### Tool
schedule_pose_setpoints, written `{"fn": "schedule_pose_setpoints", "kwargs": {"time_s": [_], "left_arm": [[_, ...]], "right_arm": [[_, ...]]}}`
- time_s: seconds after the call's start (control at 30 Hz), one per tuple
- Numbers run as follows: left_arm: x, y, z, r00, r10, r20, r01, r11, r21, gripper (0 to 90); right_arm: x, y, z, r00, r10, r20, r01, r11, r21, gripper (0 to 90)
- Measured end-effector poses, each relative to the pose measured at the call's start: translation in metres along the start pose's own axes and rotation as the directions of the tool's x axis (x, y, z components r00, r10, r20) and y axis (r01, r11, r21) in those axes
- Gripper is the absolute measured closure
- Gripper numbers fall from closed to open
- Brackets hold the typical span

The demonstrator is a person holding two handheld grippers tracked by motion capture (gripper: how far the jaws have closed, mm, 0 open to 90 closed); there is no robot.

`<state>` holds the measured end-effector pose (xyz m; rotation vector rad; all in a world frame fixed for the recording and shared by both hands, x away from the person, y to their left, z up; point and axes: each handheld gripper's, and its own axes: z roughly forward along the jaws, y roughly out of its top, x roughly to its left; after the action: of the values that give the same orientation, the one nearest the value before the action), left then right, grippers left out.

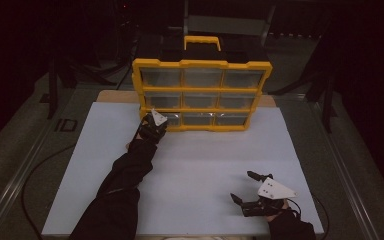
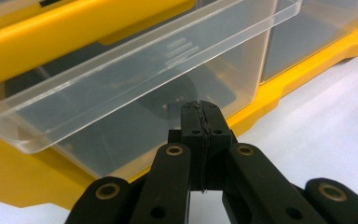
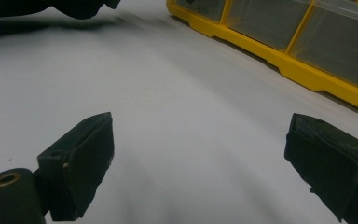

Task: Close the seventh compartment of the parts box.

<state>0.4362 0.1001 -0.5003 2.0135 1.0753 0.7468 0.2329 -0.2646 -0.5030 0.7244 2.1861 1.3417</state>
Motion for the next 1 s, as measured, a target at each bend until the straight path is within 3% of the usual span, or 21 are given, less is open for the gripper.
{"fn": "schedule_pose_setpoints", "kwargs": {"time_s": [0.77, 0.93, 1.0], "left_arm": [[0.0011, 0.0044, 0.0078, 0.9987, 0.037, -0.035, -0.036, 0.9992, 0.016, 90.0], [0.002, 0.0044, 0.0075, 0.9989, 0.037, -0.028, -0.037, 0.9992, 0.018, 90.0], [0.0034, 0.0032, 0.005, 0.9998, 0.012, -0.016, -0.012, 0.9997, 0.023, 89.9]], "right_arm": [[0.0001, 0.0, 0.0009, 1.0, 0.005, -0.001, -0.005, 1.0, 0.002, 8.3], [-0.0002, -0.0002, 0.001, 1.0, 0.003, 0.001, -0.003, 1.0, 0.001, 8.3], [-0.0001, -0.0002, 0.0008, 1.0, 0.001, 0.001, -0.001, 1.0, 0.003, 8.3]]}}
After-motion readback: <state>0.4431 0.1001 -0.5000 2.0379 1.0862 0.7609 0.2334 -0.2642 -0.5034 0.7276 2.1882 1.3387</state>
